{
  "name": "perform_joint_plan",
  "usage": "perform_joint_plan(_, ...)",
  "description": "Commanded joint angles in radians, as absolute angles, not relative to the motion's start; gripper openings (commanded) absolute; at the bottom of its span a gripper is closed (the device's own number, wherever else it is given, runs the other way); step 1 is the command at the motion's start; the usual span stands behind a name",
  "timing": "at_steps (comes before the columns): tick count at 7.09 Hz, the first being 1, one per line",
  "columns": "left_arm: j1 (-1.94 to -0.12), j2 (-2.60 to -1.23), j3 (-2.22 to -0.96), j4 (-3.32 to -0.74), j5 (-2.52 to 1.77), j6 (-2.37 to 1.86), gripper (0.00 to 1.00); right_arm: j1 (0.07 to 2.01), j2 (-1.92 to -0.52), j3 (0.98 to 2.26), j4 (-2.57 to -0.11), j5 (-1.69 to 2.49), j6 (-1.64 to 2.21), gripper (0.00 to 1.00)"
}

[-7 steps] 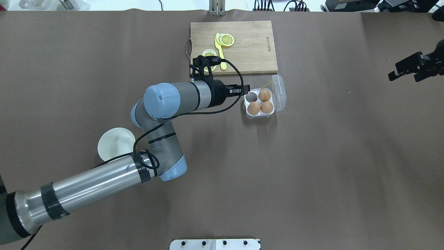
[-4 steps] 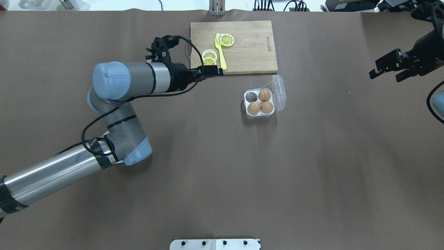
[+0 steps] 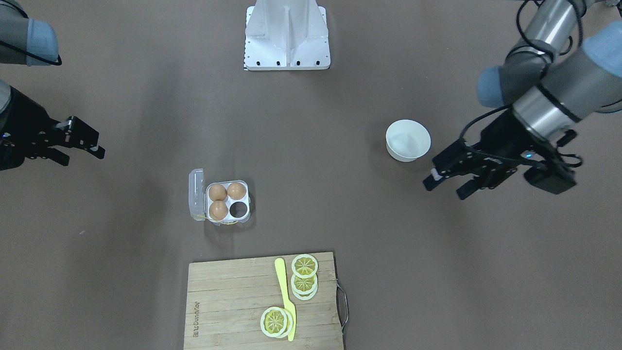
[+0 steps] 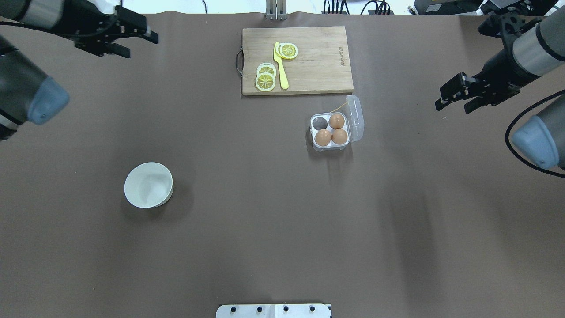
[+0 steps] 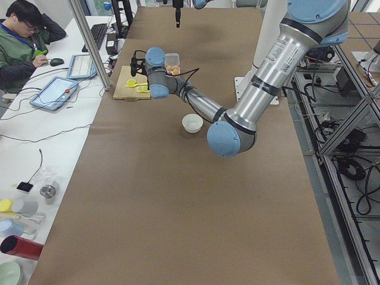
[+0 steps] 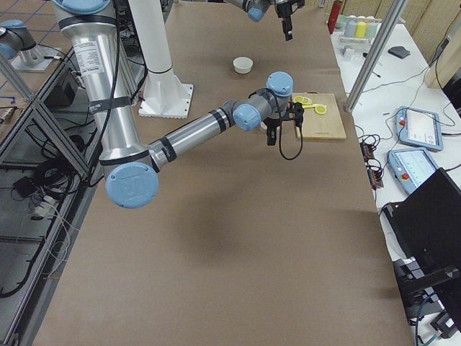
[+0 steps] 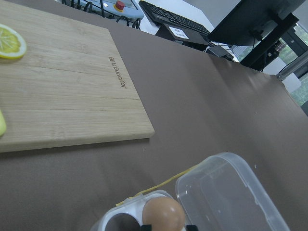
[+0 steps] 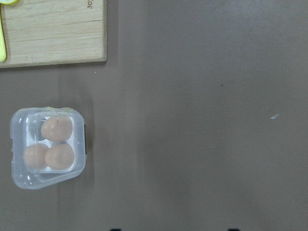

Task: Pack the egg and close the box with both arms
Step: 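Withdraw the left gripper away while the right arm reaches toward the egg box, then push the open clear lid down over the eggs with the right gripper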

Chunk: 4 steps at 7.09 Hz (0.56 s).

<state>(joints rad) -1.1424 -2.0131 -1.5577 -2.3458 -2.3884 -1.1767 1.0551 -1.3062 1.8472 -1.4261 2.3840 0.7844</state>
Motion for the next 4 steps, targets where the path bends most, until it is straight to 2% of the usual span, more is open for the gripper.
perform_joint_plan(1, -1.282, -1.898, -1.56, -2.323, -2.482, -0.972, 0.98, 0.964, -1.223, 1.823, -1.427, 2.346, 0.813, 0.0)
perform_joint_plan(2, -1.301, -1.881, -1.562, -2.322, -2.503, -0.953, 0.98, 0.931, -1.174, 1.762, -1.407, 2.341, 0.815, 0.0)
perform_joint_plan(4, -1.301, -1.881, -1.562, -2.322, -2.505, -0.953, 0.98, 0.846, -1.106, 1.561, -1.129, 2.246, 0.93, 0.0)
